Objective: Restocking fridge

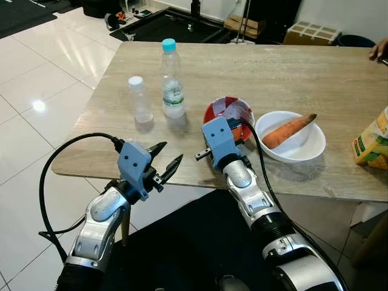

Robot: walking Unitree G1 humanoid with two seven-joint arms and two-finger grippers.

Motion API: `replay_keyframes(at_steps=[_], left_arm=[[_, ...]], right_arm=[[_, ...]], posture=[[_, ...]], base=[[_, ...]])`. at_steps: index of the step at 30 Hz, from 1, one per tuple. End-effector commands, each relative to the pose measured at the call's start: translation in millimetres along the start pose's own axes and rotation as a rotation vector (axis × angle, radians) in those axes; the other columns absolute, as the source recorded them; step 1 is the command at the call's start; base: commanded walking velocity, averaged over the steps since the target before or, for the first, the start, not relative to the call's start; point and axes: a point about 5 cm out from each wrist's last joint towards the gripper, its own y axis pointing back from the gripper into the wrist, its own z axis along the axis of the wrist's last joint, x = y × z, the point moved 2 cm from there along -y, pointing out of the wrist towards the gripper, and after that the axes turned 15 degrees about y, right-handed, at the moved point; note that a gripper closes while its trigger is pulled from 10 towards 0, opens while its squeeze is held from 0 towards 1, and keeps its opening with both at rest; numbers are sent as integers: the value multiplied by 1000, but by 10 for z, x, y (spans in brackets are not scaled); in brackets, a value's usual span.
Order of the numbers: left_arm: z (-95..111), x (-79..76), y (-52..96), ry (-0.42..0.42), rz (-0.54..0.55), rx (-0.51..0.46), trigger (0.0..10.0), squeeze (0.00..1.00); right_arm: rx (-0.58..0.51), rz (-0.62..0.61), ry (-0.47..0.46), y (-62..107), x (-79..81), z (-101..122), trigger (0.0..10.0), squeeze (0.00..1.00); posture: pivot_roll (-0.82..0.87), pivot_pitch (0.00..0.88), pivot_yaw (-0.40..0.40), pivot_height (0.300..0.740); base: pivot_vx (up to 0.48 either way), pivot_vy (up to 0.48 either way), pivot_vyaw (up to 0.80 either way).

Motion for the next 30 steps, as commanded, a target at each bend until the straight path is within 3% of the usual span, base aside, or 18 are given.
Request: replay_keyframes(at_steps=[1, 2, 3, 9, 10, 12, 16, 24, 30], left_arm=[[-23, 4, 5, -11, -6, 15, 10000, 0], [-22, 6, 4, -12, -5, 15, 10000, 0], [-19, 9, 3, -12, -4, 14, 10000, 0], [-11, 16, 3, -14, -2, 12, 10000, 0], [-13, 13, 3, -14, -3, 13, 10000, 0], [-16, 8, 0, -12, -4, 13, 10000, 0], [-16, 2, -1, -10, -6, 13, 10000, 0], [-13, -10, 0, -6, -16, 15, 10000, 0], [-6, -38, 6, 9, -38, 10, 10000, 0]], right_arm=[[42, 10, -11, 25, -24, -110, 0, 0], [39, 11, -6, 20, -47, -109, 0, 0], [14, 39, 11, 8, -87, -84, 745, 0], [-56, 138, 59, -13, -197, -9, 706, 0], [-73, 209, 106, -12, -251, -1, 902, 0], [-95, 311, 206, 1, -379, 18, 0, 0], [-120, 386, 277, 23, -463, 58, 0, 0], [-211, 659, 426, 174, -614, 257, 0, 0], [-207, 843, 481, 333, -764, 325, 0, 0]], posture=[[-145, 157, 55, 740], [-145, 157, 55, 740], [-144, 157, 55, 740], [-146, 159, 55, 740], [-148, 161, 56, 740], [-149, 164, 56, 740], [-149, 164, 57, 740], [-145, 168, 59, 740], [-144, 168, 59, 740]], base=[[0, 0, 0], [0, 0, 0], [0, 0, 0], [0, 0, 0], [0, 0, 0], [0, 0, 0], [0, 0, 0], [0, 0, 0], [0, 0, 0]])
